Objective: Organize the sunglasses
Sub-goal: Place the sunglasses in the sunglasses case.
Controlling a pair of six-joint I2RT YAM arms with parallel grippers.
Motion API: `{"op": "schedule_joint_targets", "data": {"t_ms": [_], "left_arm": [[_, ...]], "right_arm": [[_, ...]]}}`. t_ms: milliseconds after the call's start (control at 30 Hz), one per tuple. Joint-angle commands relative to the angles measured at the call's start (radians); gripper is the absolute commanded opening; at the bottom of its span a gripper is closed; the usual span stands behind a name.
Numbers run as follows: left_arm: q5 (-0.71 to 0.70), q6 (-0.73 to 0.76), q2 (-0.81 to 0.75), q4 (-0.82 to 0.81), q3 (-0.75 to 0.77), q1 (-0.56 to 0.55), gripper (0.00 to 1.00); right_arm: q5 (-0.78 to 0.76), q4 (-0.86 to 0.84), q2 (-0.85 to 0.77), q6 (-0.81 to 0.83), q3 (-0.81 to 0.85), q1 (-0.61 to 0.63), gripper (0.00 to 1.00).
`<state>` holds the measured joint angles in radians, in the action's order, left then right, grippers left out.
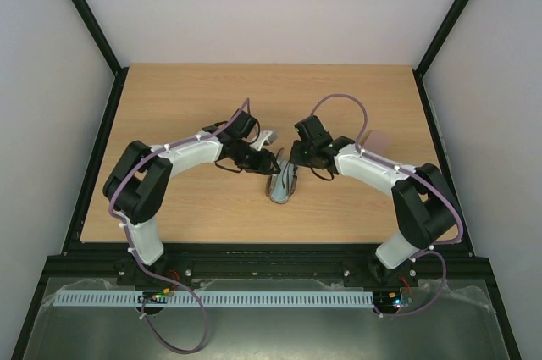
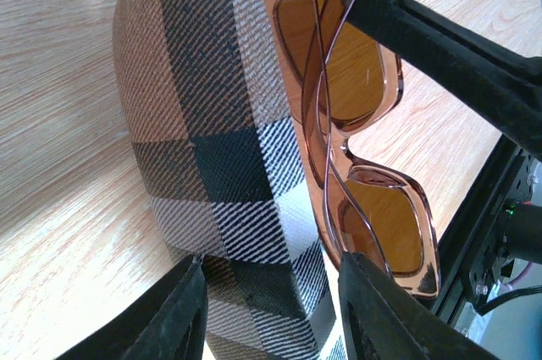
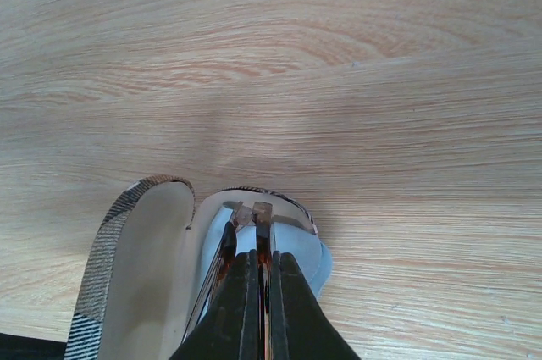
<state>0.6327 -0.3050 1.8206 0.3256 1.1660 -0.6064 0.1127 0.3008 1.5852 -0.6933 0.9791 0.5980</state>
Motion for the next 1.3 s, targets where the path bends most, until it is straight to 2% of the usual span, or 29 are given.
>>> {"op": "schedule_joint_targets", "data": {"t_ms": [0, 267, 633, 967, 1067, 1200, 1267], "left_arm": [[-0.004, -0.015, -0.003, 0.018, 0.024, -0.01, 0.45], [-0.006, -0.02, -0.006, 0.017, 0.024, -0.016, 0.45], [-0.019, -0.022, -0.011, 0.025, 0.03, -0.028, 0.45], [-0.022, -0.025, -0.003, 0.026, 0.038, -0.033, 0.45], [-0.022, -0.025, -0.001, 0.028, 0.041, -0.033, 0.45], [-0.022, -0.025, -0.001, 0.031, 0.044, -0.034, 0.45], [-0.023, -0.025, 0.0, 0.03, 0.044, -0.035, 0.45]], "right_arm": [[-0.112, 0.084, 0.0, -0.03, 0.043, 0.034, 0.01], [-0.099, 0.094, 0.053, -0.051, 0.065, 0.062, 0.01], [-0.192, 0.169, 0.11, -0.06, 0.114, 0.072, 0.01], [-0.212, 0.202, 0.185, -0.026, 0.156, 0.086, 0.02], [-0.208, 0.201, 0.197, -0.016, 0.165, 0.089, 0.07], [-0.18, 0.179, 0.172, -0.012, 0.155, 0.092, 0.22], [-0.16, 0.163, 0.146, -0.016, 0.145, 0.092, 0.26]]}}
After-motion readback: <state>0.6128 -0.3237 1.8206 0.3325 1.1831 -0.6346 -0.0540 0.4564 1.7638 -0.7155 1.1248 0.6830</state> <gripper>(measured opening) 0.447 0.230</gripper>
